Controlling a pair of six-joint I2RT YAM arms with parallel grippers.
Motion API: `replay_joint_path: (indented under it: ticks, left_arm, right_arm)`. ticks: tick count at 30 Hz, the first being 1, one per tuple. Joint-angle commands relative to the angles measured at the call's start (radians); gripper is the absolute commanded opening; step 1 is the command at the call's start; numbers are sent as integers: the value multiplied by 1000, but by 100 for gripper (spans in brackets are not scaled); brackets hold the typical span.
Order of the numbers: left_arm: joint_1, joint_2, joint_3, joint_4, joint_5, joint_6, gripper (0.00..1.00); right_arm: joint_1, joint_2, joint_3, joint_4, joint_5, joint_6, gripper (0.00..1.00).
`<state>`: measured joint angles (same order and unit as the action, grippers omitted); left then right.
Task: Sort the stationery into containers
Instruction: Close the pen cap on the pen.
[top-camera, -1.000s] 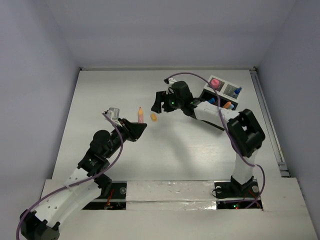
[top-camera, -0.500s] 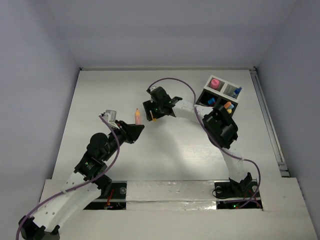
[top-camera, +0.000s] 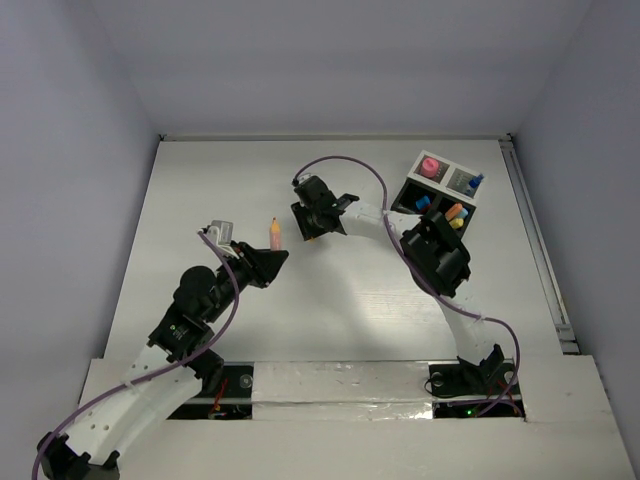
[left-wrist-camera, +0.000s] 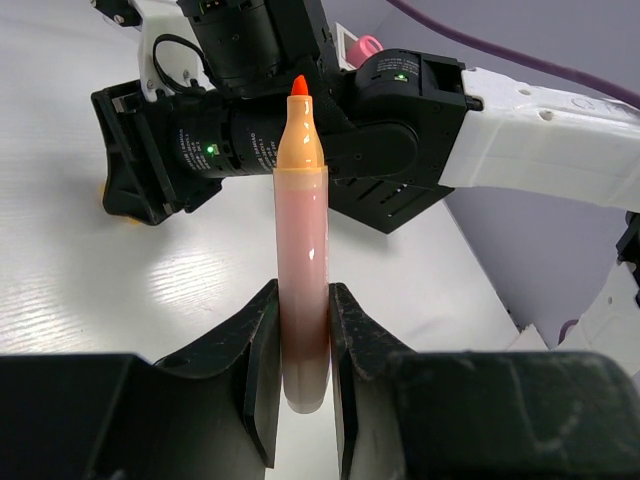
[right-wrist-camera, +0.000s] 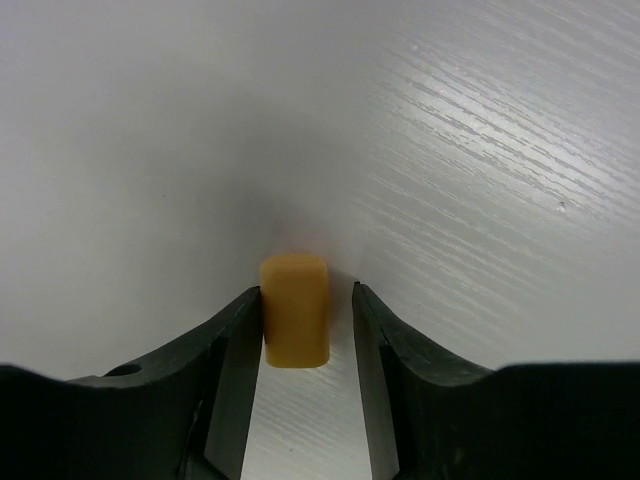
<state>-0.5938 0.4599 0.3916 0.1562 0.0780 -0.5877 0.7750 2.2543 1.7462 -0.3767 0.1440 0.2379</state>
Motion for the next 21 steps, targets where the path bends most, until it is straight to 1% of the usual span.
replay_joint_path:
  ticks: [1,2,4,6,8,10,11,16,21]
  left_arm:
    - [2,3,15,37,12,3,0]
    - [2,6,10,40,16,2,0]
    - [2,19,6,48,20,0,0]
    - [2,28,-8,66,35,-1,0]
    - [2,40,-23,83,51,-3,0]
    - [2,65,-33,97,71,-9,0]
    - [2,74,-46,117,78,-20,0]
    - [2,149,-91,192,112,-54,0]
    - [2,207,-115,249,103,-58,0]
  right_arm:
    - [10,16,36,-27,46,-18,46]
    - [10,17,36,-27,46,-20,43]
    - [10,21,41,-28,55,-22,40]
    - [10,24,47,-31,55,-23,33]
    - [10,19,47,-28,55,-22,19]
    - [10,8,35,-21,68,-11,14]
    - [10,-4,24,1,66,-8,9]
    - [10,-148,-91,114,52,37,5]
    - [1,-272,-201,208,81,78,0]
